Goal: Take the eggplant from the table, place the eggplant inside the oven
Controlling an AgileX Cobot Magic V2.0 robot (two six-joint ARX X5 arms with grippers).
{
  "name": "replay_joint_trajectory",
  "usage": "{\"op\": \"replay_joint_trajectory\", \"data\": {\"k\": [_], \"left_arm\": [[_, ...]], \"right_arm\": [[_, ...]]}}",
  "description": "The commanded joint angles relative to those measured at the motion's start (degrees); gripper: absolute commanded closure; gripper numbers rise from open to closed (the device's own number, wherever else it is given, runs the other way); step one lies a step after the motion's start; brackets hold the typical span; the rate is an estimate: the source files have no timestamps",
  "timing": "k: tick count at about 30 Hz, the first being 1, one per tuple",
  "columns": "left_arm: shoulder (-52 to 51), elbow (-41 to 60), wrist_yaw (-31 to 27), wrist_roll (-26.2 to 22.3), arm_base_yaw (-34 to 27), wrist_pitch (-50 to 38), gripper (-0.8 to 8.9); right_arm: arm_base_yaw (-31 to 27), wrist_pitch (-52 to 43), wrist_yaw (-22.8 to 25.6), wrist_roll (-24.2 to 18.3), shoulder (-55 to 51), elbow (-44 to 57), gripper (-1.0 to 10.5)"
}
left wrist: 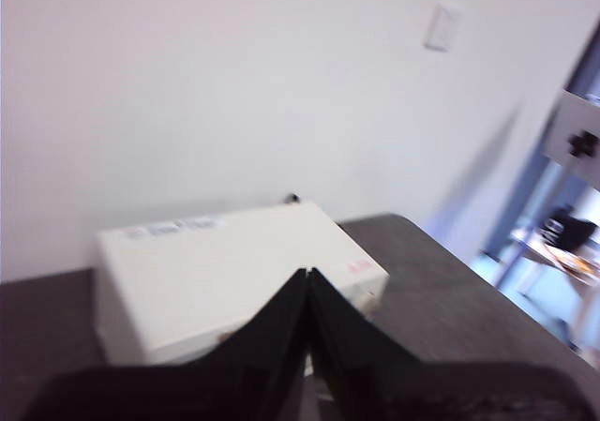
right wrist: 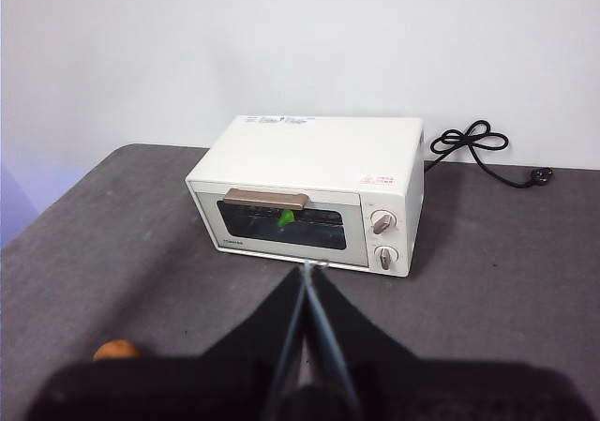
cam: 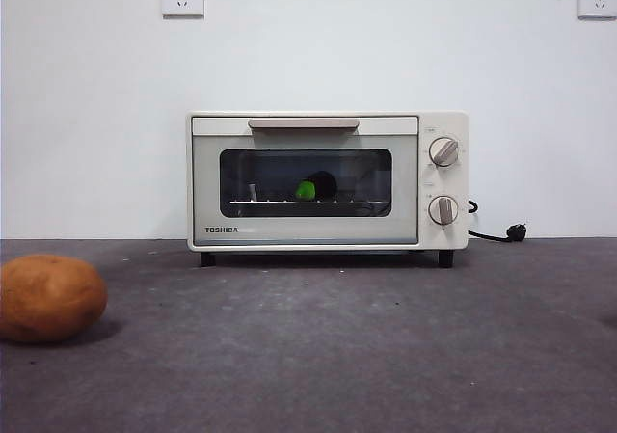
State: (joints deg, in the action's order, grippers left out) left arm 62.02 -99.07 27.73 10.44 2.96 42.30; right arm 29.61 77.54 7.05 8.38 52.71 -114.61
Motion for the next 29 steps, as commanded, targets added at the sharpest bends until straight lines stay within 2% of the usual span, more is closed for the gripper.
{"op": "replay_joint_trajectory", "data": {"k": [1, 7, 15, 29], "left_arm": [[-3.2, 0.0, -3.5, -1.1, 0.1, 0.9, 8.19], [-8.7, 0.0, -8.4, -1.1, 0.1, 3.3, 8.19], [-12.2, 0.0, -8.9, -1.1, 0.1, 7.8, 8.19], [-12.5, -0.1, -8.1, -1.0, 0.1, 13.0, 8.19]], "right_arm": [[0.1, 1.4, 0.0, 0.4, 0.5, 0.2, 9.5], [0.1, 1.4, 0.0, 0.4, 1.3, 0.2, 9.5], [0.0, 1.4, 0.5, 0.4, 3.3, 0.2, 9.5], [0.0, 1.4, 0.5, 0.4, 9.6, 0.2, 9.5]]}}
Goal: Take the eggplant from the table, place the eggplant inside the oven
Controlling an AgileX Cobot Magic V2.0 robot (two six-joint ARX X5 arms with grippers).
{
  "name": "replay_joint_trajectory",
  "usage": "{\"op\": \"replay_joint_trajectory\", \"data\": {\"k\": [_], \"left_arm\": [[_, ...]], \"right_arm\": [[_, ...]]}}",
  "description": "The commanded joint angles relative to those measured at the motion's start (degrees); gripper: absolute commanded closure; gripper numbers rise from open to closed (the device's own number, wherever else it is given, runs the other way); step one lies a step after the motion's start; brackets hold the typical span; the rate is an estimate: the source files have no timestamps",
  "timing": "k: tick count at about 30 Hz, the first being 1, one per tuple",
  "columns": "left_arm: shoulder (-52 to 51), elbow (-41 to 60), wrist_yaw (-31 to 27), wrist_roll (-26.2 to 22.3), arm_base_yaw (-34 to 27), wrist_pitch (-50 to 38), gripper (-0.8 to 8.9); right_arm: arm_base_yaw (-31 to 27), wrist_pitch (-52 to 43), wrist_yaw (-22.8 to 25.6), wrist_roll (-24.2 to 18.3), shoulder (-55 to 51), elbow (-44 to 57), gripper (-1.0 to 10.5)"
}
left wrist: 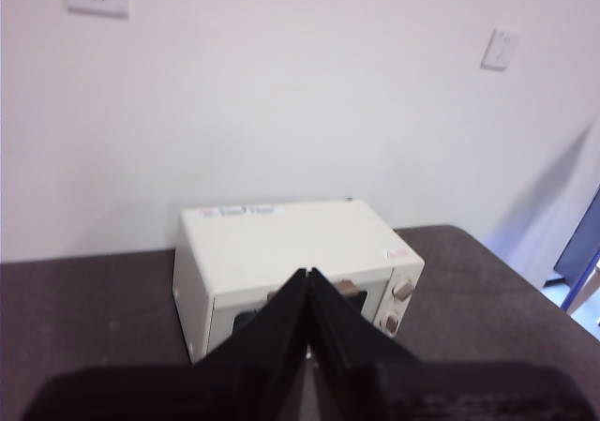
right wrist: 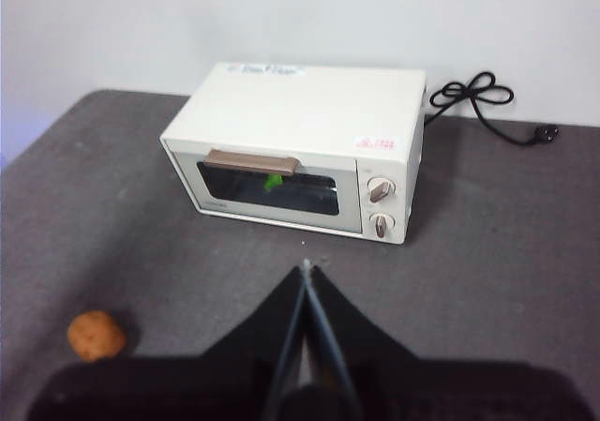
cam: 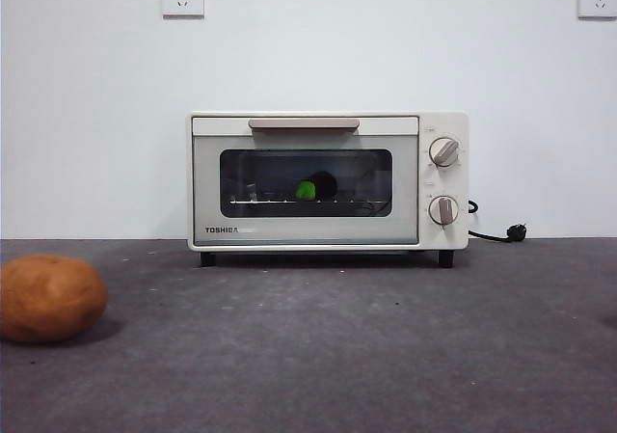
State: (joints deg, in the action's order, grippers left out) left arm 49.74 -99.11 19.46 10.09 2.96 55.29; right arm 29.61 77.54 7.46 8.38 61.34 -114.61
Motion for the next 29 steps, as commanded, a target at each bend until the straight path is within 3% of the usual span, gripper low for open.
{"op": "replay_joint_trajectory", "data": {"k": [1, 11, 17, 23, 29], "left_arm": [[-0.2, 0.0, 0.2, -0.6, 0.1, 0.0, 8.18], [-0.2, 0.0, 0.3, -4.8, 0.1, -2.8, 8.18], [-0.2, -0.1, -0.7, -12.7, 0.1, -5.0, 8.18], [-2.3, 0.1, -8.9, -20.4, -2.0, -5.2, 8.18], [-8.2, 2.1, -9.0, -25.8, -4.2, -5.3, 8.18]], "right_arm": [[0.1, 1.4, 0.0, 0.4, 1.4, 0.2, 9.5], [0.0, 1.4, 0.1, 0.4, 9.6, 0.2, 9.5], [0.0, 1.4, 0.1, 0.4, 15.4, 0.2, 9.5], [0.0, 1.4, 0.1, 0.4, 20.8, 0.2, 9.5], [0.0, 1.4, 0.1, 0.4, 25.1, 0.2, 9.5]]}}
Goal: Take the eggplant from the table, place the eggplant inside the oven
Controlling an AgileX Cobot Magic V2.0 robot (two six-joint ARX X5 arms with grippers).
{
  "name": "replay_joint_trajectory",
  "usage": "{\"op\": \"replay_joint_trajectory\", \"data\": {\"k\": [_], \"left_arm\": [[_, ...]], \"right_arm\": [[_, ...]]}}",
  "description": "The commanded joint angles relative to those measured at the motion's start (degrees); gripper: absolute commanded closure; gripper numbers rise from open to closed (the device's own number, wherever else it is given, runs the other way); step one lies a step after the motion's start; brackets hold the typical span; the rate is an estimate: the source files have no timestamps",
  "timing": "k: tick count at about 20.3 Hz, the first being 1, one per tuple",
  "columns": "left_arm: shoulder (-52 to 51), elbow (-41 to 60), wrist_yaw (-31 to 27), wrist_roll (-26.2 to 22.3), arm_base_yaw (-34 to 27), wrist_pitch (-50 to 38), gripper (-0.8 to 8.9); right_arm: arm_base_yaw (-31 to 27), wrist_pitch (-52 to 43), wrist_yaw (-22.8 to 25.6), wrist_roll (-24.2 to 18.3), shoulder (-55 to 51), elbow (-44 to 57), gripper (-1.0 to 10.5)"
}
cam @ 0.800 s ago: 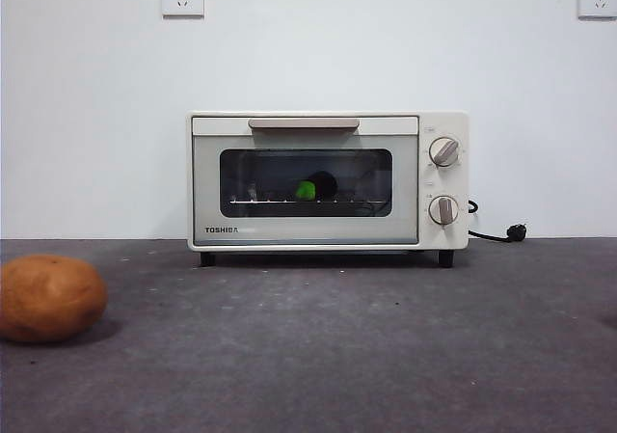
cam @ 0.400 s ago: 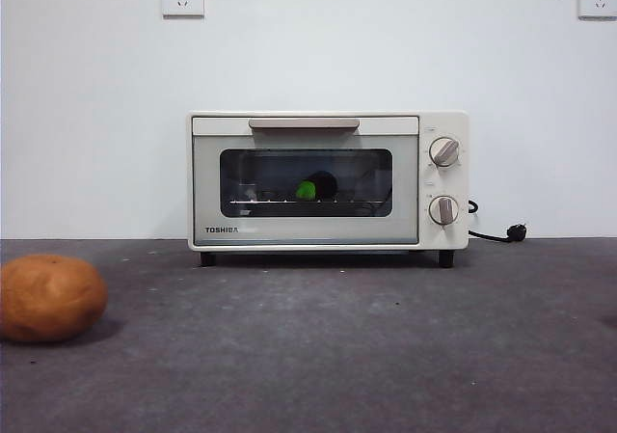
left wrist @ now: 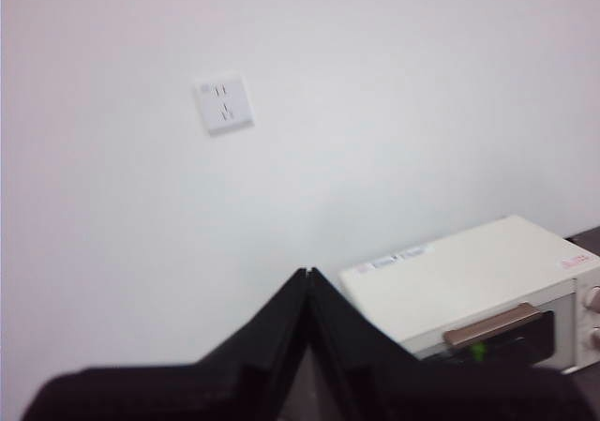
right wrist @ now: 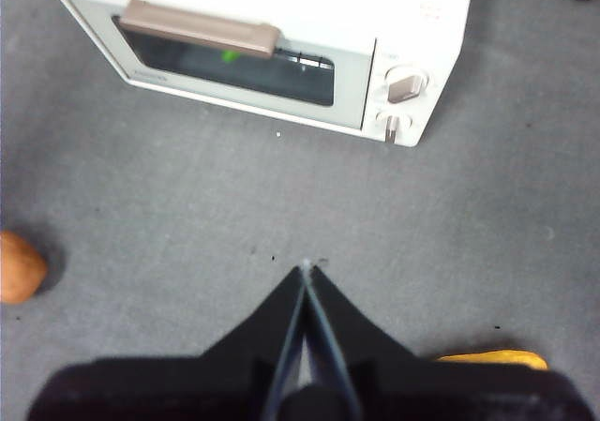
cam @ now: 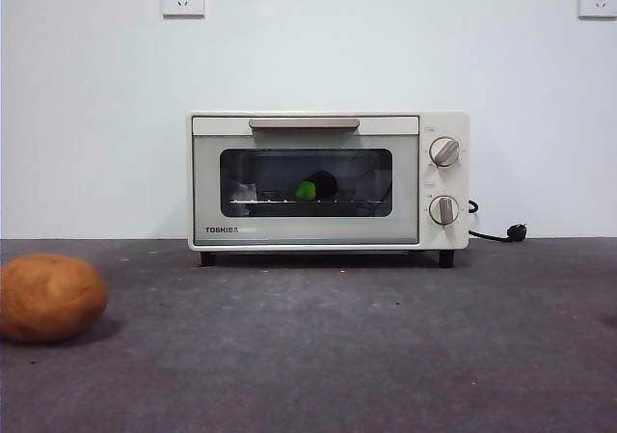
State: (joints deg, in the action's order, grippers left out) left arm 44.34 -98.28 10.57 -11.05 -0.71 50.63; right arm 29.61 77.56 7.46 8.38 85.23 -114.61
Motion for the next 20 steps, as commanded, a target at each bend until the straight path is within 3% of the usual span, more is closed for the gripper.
{"op": "replay_joint_trajectory", "data": {"k": [1, 4, 9, 15, 20], "left_arm": [[-4.2, 2.7, -0.2, -6.6, -0.6, -1.0, 8.18], [-8.5, 8.9, -0.2, -10.6, -1.1, -3.9, 8.18], [-19.6, 31.8, -0.1, -9.7, -2.1, -16.8, 8.18], [-30.8, 60.4, -0.1, -2.9, -4.7, -30.1, 8.17], [-38.3, 76.1, -0.2, -0.4, -4.8, -33.8, 8.17]], "right_arm": [[0.0, 1.4, 0.1, 0.4, 1.7, 0.2, 9.5], [0.0, 1.4, 0.1, 0.4, 3.2, 0.2, 9.5], [0.0, 1.4, 0.1, 0.4, 4.5, 0.2, 9.5], [0.0, 1.4, 0.1, 0.4, 4.5, 0.2, 9.5], [0.0, 1.4, 0.1, 0.4, 4.5, 0.2, 9.5]]}}
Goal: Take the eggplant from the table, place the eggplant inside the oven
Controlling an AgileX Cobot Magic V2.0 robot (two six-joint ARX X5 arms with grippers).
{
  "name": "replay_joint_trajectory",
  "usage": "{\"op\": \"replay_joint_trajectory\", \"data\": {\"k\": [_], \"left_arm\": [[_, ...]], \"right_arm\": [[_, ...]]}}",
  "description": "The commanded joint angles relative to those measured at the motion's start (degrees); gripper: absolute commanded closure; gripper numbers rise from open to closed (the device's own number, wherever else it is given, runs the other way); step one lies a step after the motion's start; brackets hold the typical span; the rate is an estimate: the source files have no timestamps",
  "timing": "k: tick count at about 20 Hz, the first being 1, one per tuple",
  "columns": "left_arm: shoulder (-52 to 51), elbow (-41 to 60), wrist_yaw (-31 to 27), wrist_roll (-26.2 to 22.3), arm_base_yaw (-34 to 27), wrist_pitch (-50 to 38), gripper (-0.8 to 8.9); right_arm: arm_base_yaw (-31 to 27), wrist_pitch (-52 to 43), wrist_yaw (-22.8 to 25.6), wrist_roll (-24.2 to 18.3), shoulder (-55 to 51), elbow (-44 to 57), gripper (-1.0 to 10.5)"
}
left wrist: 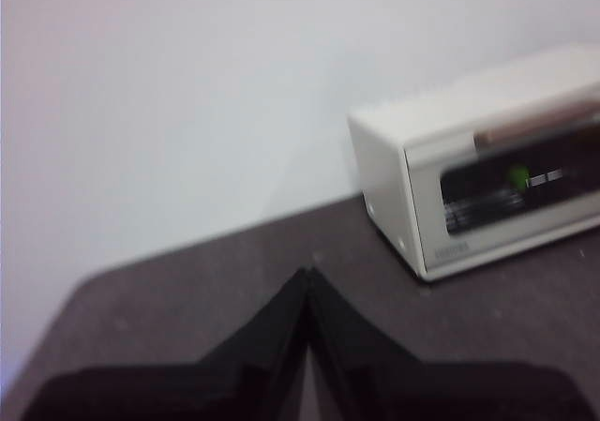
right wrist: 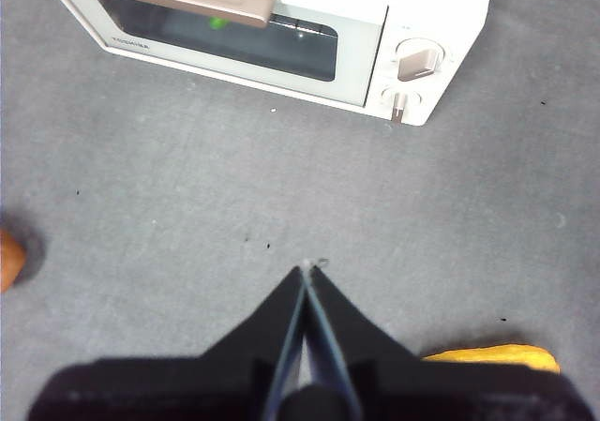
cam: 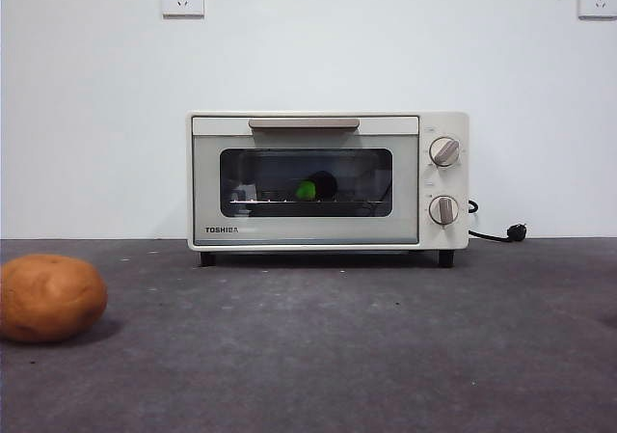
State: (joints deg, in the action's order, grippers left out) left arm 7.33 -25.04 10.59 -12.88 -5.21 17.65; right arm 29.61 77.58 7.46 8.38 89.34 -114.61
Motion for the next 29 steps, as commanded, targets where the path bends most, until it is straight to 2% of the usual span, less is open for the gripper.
{"op": "replay_joint_trajectory", "data": {"k": [1, 6, 12, 22, 24, 29], "left_arm": [[-2.4, 4.9, -0.2, 1.7, -0.5, -0.8, 8.18], [-5.9, 13.2, -4.5, 5.2, -0.9, -1.1, 8.18], [-7.1, 19.8, -4.7, 9.7, -0.9, -1.7, 8.17], [-7.1, 22.4, -4.2, 13.0, 0.8, -1.5, 8.17], [-6.6, 22.3, -4.2, 16.0, 0.9, -1.4, 8.17], [-5.0, 22.3, -4.2, 16.2, 0.9, -1.4, 8.17]], "right_arm": [[0.0, 1.4, 0.1, 0.4, 0.4, 0.2, 9.5], [0.0, 1.4, 0.1, 0.4, 0.4, 0.2, 9.5], [0.0, 1.4, 0.1, 0.4, 0.4, 0.2, 9.5], [0.0, 1.4, 0.1, 0.4, 0.4, 0.2, 9.5], [0.0, 1.4, 0.1, 0.4, 0.4, 0.2, 9.5], [0.0, 1.4, 0.1, 0.4, 0.4, 0.2, 9.5]]}}
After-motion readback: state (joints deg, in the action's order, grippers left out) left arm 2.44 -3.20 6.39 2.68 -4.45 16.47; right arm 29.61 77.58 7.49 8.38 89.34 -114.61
